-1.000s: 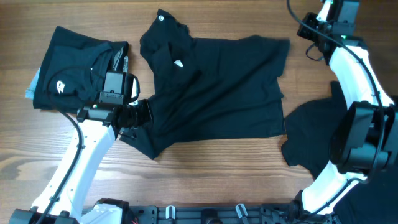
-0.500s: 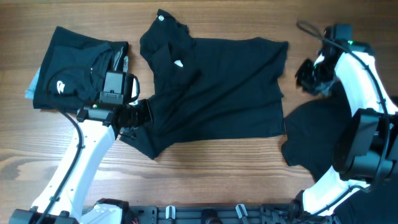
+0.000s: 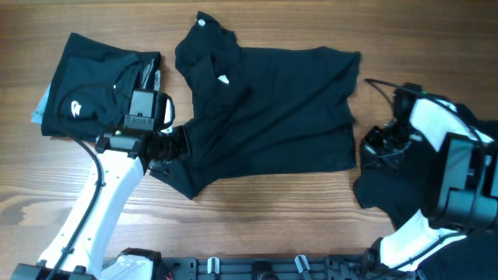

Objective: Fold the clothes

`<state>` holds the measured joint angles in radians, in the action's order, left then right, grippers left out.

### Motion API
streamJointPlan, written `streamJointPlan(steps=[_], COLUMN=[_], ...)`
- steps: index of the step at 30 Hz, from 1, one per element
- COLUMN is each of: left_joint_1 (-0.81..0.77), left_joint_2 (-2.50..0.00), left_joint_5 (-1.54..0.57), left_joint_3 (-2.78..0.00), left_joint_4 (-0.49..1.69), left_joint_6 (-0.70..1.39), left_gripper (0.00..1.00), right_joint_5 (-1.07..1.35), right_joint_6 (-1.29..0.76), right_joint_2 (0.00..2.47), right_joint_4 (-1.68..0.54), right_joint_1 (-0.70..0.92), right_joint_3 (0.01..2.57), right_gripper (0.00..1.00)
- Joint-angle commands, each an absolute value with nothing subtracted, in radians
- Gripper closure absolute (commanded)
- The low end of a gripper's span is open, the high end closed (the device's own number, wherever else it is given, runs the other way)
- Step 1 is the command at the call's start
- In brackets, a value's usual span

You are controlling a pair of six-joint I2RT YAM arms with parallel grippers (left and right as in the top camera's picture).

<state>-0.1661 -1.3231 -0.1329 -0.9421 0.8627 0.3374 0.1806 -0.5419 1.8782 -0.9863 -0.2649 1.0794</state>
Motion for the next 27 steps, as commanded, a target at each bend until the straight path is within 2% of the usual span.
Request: streamJointPlan(steps=[1,5,9,10,11,12,16,20,23,24,25,27], left_joint_1=[-0.165,-0.165,-0.165,-0.165,-0.165,-0.165,-0.165,-0.165,-0.165,-0.164,-0.161,-0.151], left_joint_2=[-1.283,-1.269,-1.269,-1.269,-1.266,-1.261,-1.227,-1.187,-1.162,-1.161,-1.161,-1.161], left_joint_5=[-0.145,-0.145,-0.145,-0.147,-0.157,-0.168,-0.183,-0.183,-0.182,-0.182,-0.181,-0.178], left_joint_3=[-0.982,-0.982,-0.982,-0.982,-0.982,-0.983,-1.008,-1.036,-1.036,-1.036,-1.036,-1.035], left_joint_4=[0.873,0.871,0.872,0.872,0.872,0.872,0.879,0.880,0.896,0.905,0.920,0.939], left_joint_6=[0.295,0.295,0.295,0.295,0.295,0.295,0.295,0.295,0.290,0.286,0.284,0.284], left_gripper=[0.51,0.48,0.45,0.41,0.31,0.23,0.02,0.00,0.00,0.04,0.12,0.16], right_joint_5=[0.085,0.134,0.453,0.523,0.572,0.591,0.535,0.350,0.316,0.318,0.318,0.323], right_joint_6=[-0.594,-0.521,-0.260,-0.212,-0.188,-0.179,-0.138,-0.245,-0.295,-0.299,-0.299,-0.299], right_joint_2=[1.892,1.890,1.863,1.850,1.833,1.818,1.787,1.790,1.790,1.790,1.790,1.790], right_joint_4=[-0.922,-0.935,-0.947,-0.958,-0.974,-1.003,-1.132,-1.169,-1.125,-1.112,-1.093,-1.054], right_joint_1=[-0.495,-0.651,-0.666,-0.656,-0.639,-0.618,-0.471,-0.322,-0.260,-0.253,-0.244,-0.238], right_joint_3=[1.109,1.227,1.298,1.305,1.305,1.305,1.304,1.258,1.162,1.136,1.102,1.054], right_gripper=[0.96,0.94,0.77,0.71,0.62,0.57,0.55,0.60,0.59,0.56,0.51,0.45])
